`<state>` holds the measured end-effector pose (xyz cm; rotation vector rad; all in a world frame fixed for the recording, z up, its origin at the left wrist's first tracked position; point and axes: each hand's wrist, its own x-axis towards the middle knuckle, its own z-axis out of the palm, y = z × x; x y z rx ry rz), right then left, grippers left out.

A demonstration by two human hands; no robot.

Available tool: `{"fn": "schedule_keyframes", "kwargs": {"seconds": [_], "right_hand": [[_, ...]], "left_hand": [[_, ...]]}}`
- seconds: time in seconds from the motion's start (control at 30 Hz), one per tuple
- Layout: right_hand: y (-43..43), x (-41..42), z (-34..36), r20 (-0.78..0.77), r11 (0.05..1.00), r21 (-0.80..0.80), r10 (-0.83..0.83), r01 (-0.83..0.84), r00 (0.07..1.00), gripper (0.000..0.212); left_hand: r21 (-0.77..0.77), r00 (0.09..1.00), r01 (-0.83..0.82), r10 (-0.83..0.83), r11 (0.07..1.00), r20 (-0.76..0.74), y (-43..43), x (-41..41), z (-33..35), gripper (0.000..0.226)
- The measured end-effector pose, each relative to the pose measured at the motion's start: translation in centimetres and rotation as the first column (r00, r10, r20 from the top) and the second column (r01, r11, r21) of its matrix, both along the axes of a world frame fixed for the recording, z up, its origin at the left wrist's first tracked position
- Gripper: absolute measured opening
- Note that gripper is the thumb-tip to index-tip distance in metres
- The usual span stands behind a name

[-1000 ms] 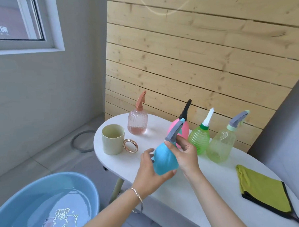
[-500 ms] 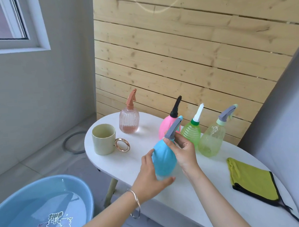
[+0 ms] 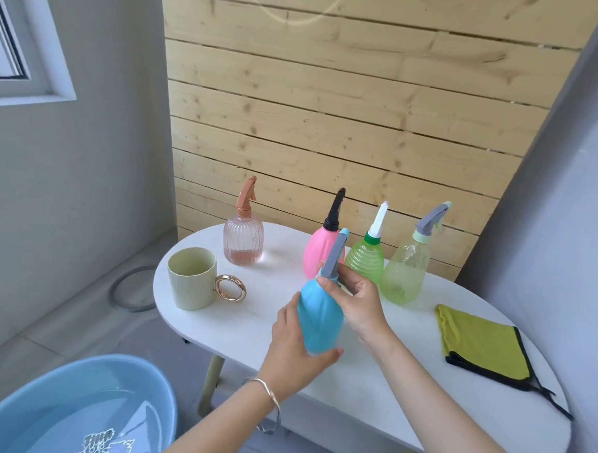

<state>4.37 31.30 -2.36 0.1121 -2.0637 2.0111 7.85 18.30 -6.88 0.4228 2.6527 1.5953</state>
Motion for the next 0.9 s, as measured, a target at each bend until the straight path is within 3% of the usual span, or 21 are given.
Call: {"fn": "schedule_keyframes", "kwargs": {"seconds": [0.13,0.2,0.3,0.37,0.5,0.6,0.8,0.9], "right_hand": [[0.6,0.4,0.3,0.019,0.997,0.067,0.044,-0.045,0.999,0.024],[0.7,0.5,0.4,0.014,0.991,0.12,0.061,-0.062,0.998,0.024],[0.8,0.6,0.4,-0.011,0.987,0.157,0.037,-0.035,0.999,0.025],[0.6,0.7,0.2,-0.046,0.987,0.157,-0.007,0.015,0.999,0.025],[-0.7,0.7,-0.1,-0.122,0.98,0.165,-0.09,0.11,0.988,0.024],[-1.1,0.6,0.0,-0.126,0.981,0.166,-0.076,0.097,0.989,0.024],[1.2,0.7,0.3,0.038,0.984,0.136,0.114,-0.118,0.993,0.02],[1.8,0.7,0.6,0.068,0.97,0.177,0.159,-0.168,0.985,0.022]], "left_hand": [[-0.131,0.998,-0.033,0.039,0.991,0.042,0.5,-2.6,1.2,0.121],[-0.149,0.996,0.084,-0.08,0.985,0.029,0.2,-4.4,1.9,0.126],[-0.101,0.983,0.184,-0.181,0.978,0.042,-0.1,-5.8,1.3,0.11],[-0.068,0.991,0.13,-0.131,0.989,-0.004,0.3,-5.4,0.7,0.098],[0.018,0.983,-0.122,0.123,0.992,-0.133,1.8,-3.9,0.0,0.088],[0.042,0.966,-0.202,0.206,0.978,-0.154,2.3,-3.6,-0.1,0.086],[-0.077,0.997,-0.003,-0.003,0.997,-0.078,-0.2,-4.2,-0.4,0.117],[-0.114,0.988,0.153,-0.153,0.982,0.01,-1.0,-5.3,-0.3,0.118]]}}
